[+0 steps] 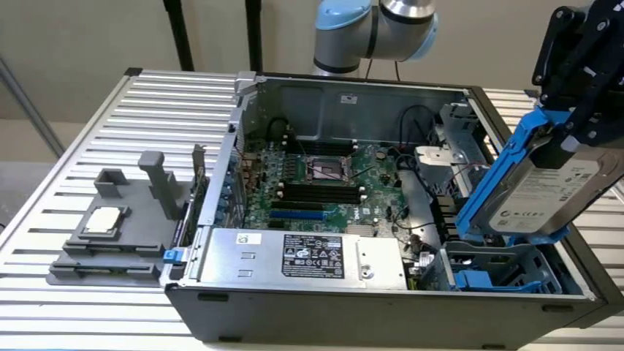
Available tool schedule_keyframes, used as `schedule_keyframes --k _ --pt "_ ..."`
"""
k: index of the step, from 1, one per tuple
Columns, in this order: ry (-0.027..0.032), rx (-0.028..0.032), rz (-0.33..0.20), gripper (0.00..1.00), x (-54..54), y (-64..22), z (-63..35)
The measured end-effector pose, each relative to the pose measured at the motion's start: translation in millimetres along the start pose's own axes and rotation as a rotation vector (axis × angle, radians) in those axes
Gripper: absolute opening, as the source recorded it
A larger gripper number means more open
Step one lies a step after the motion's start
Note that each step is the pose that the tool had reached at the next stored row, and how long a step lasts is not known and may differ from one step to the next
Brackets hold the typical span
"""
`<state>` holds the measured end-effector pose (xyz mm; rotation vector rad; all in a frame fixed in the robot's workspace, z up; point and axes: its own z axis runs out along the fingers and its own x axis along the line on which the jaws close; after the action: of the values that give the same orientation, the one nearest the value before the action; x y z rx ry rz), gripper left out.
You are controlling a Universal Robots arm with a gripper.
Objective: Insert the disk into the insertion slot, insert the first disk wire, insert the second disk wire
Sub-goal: 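Insert the disk into the insertion slot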
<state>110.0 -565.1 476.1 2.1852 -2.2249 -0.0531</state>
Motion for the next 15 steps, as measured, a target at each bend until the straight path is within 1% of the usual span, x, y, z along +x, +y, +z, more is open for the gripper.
schedule_keyframes --k 4,6,9,11,15 --pt "-0.0082 -0.0002 -0.001 0.33 10.9 -0.4 4.5" --pt "-0.0113 -0.0003 -0.001 0.33 15.7 -0.6 7.7" --pt "-0.0132 -0.0005 -0.003 0.33 22.5 -0.9 12.6" --pt "-0.016 -0.0005 -0.006 0.33 23.9 -0.9 15.1" --pt "-0.0203 -0.001 -0.026 0.33 24.1 1.1 16.5"
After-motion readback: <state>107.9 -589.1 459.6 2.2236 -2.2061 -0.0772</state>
